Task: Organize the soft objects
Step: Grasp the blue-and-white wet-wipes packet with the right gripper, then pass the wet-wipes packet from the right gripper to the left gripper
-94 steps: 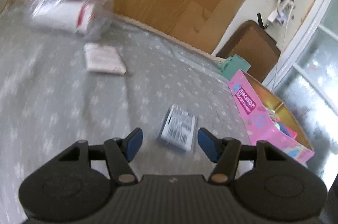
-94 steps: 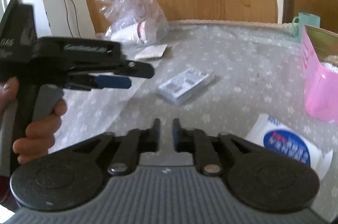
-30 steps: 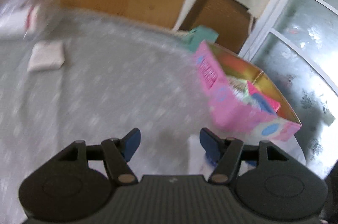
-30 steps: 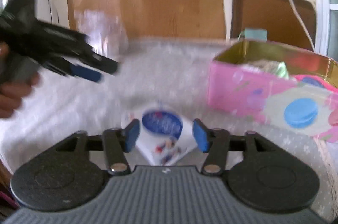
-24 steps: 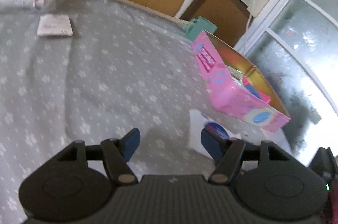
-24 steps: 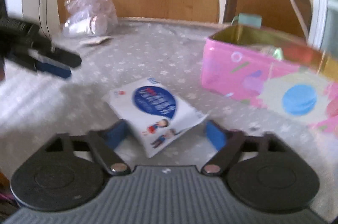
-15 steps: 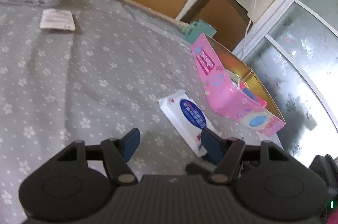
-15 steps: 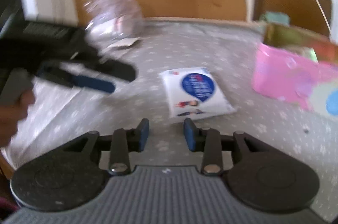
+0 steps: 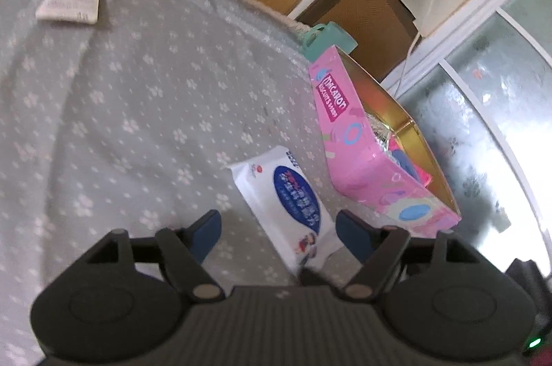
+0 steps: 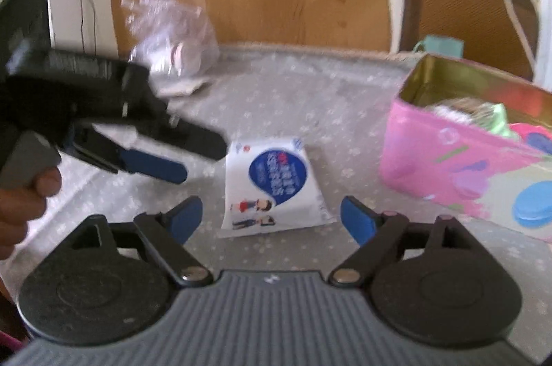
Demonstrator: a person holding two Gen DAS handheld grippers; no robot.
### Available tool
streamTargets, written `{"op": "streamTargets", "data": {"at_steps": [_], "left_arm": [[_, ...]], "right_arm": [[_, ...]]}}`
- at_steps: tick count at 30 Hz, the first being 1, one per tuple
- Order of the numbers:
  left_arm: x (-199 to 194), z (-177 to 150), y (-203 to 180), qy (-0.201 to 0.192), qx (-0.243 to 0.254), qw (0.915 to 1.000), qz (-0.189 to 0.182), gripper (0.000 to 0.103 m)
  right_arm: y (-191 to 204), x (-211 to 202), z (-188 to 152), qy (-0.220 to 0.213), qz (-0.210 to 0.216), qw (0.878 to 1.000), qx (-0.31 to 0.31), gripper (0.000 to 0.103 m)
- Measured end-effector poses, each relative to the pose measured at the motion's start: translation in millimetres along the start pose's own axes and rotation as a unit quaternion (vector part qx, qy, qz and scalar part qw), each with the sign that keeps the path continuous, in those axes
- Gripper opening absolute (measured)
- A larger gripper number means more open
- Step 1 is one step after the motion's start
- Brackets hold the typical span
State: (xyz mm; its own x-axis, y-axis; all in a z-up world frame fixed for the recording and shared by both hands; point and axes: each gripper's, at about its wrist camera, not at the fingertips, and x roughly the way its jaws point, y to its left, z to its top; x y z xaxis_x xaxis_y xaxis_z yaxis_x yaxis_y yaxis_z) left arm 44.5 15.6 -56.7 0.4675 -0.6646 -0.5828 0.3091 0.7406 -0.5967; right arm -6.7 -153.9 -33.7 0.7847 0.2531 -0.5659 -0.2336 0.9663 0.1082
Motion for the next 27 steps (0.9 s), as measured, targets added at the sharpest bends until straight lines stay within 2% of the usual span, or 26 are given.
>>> {"op": "streamTargets", "data": {"at_steps": [2, 3, 6, 8, 10, 12, 15, 21, 27], "left_arm": [[7.8, 0.8, -0.9, 0.007, -0.012, 0.9999, -0.008, 0.076], [11.7, 0.7, -2.0, 0.009, -0.014, 0.9998, -0.005, 0.077], [17.7, -0.5, -8.9, 0.002, -0.010, 0.9999, 0.001, 0.076], [21.1, -2.9, -14.0, 0.001, -0.006, 1.0000, 0.000, 0.071], [20.5, -6.8, -20.7, -0.007, 0.015, 0.9998, 0.013, 0.055], [16.9, -10.0, -23.4, -0.015, 0.024, 0.9995, 0.015, 0.050], [10.5, -9.2, -28.9, -0.024, 0.030, 0.9993, 0.004, 0.049], [0.7, 2.7, -54.9, -0.043, 0.056, 0.9972, -0.023, 0.049], [10.4, 24.5, -104.9, -0.050, 0.105, 0.9914, -0.060, 0.049]], "right_arm": [[2.2, 11.0, 1.7, 0.023, -0.010, 1.000, 0.000, 0.086], [4.7, 10.6, 3.1, 0.017, -0.015, 1.000, -0.005, 0.081], [11.1, 10.7, 0.5, 0.014, -0.008, 1.000, -0.011, 0.080], [11.9, 5.6, -2.2, 0.005, -0.007, 1.000, 0.008, 0.078], [5.4, -0.5, -5.9, -0.004, -0.007, 0.999, 0.040, 0.078], [-2.5, -7.5, -7.0, -0.012, 0.001, 0.997, 0.070, 0.078], [-4.6, -19.9, -5.3, -0.044, -0.001, 0.996, 0.081, 0.078], [-0.5, -42.7, 5.7, -0.116, -0.045, 0.991, 0.055, 0.078], [-25.4, -73.1, 21.5, -0.192, -0.116, 0.974, 0.033, 0.078]]}}
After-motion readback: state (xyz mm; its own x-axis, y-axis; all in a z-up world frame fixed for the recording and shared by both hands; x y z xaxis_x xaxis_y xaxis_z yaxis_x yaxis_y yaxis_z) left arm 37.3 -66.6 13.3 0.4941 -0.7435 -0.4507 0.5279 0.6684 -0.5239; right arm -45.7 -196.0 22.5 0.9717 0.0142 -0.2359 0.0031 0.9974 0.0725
